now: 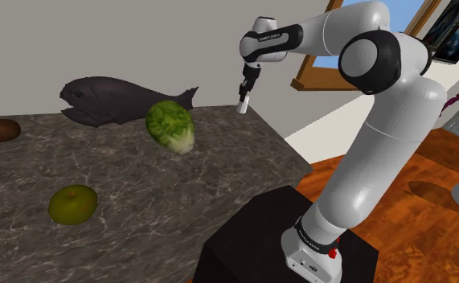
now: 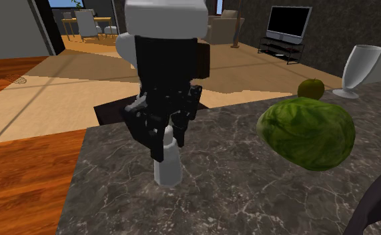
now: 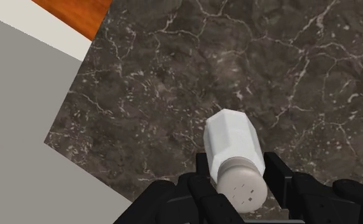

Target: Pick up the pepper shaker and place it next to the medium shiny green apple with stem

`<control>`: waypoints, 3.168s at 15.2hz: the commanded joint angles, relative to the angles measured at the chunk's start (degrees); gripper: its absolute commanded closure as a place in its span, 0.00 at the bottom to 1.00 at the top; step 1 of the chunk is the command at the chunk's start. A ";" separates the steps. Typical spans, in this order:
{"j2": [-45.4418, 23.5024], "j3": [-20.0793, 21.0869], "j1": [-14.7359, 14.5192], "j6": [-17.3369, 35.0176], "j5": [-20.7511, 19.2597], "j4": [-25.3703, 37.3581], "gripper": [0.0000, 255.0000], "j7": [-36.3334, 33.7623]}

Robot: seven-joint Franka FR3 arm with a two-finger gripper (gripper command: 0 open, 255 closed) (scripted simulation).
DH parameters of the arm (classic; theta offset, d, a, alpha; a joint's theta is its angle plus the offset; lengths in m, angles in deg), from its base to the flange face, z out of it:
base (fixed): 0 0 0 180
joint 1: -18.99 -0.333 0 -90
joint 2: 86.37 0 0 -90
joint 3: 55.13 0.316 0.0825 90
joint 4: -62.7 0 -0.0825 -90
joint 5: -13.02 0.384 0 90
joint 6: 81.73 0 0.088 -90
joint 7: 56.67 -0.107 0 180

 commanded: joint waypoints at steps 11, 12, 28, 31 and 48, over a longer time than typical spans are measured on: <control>1.60 -0.02 -0.12 -8.93 -0.34 7.38 1.00 0.14; 1.66 -0.02 -0.12 -9.68 -0.34 8.07 1.00 0.17; 11.54 8.53 -9.12 -11.00 -3.78 -1.64 1.00 -18.20; 12.43 10.77 -11.02 -11.34 -3.91 -2.58 1.00 -22.36; 7.87 23.20 -21.84 -14.98 -3.94 3.37 1.00 -45.37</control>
